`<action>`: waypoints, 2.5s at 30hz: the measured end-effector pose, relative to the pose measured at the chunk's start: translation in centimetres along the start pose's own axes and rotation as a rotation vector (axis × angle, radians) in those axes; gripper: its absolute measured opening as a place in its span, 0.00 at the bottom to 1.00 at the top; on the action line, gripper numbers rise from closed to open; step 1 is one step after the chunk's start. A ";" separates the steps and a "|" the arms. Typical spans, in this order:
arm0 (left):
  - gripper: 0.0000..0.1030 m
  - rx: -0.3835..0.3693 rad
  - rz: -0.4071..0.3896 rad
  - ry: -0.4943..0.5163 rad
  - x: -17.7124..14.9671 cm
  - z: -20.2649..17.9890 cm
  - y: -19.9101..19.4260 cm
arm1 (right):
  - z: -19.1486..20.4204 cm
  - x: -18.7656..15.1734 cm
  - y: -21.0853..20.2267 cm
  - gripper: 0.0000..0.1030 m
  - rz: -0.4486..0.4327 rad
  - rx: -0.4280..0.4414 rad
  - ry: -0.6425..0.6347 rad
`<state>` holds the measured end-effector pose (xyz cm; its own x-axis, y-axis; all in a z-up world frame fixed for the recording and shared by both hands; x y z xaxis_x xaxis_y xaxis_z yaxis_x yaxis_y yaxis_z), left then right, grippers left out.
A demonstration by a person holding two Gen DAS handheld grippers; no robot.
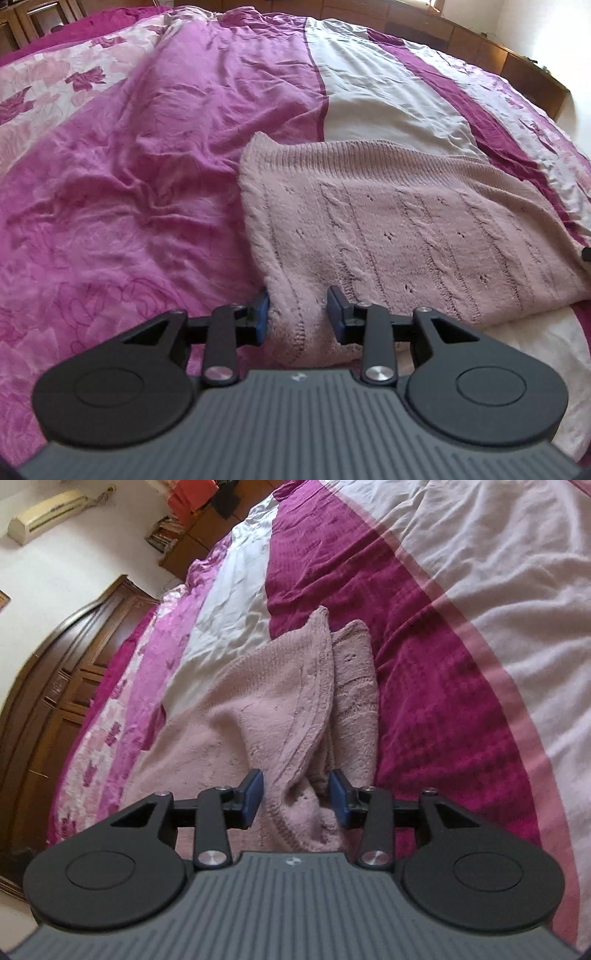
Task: Fold small clothes
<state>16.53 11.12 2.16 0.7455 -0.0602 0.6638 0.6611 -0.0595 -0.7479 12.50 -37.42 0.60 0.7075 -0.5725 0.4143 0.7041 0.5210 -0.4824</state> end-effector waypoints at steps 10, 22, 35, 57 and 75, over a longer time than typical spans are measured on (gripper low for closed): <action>0.24 0.010 -0.007 -0.024 -0.1 0.0 0.4 | 1.1 -0.7 -0.2 0.50 0.040 0.000 -0.114; 0.13 0.032 0.011 0.055 0.5 1.2 0.1 | -1.5 0.2 -1.1 0.10 0.127 -0.087 -0.113; 0.15 0.036 -0.045 0.008 1.8 0.4 -2.6 | 2.2 6.4 1.2 0.55 -0.025 -0.147 -0.283; 0.15 0.051 -0.030 0.029 1.2 -1.8 0.7 | -0.6 6.6 6.4 0.14 -0.135 -0.349 -0.284; 0.28 0.075 -0.020 0.026 0.6 -2.9 0.1 | 2.8 -1.6 5.2 0.48 -0.107 -0.321 -0.391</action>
<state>16.79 8.21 2.53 0.7302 -0.0858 0.6778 0.6812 0.0139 -0.7320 15.21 -32.08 -0.42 0.6454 -0.3009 0.7021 0.7632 0.2172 -0.6085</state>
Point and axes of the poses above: each gripper's, at about its wrist camera, not at the fingertips, and y roughly the way its jaws point, z to its left, x to its top, the point moved 3 cm from there along y, roughly the way its jaws point, and after that the axes turned 9 degrees about x, right-handed, at the moved point
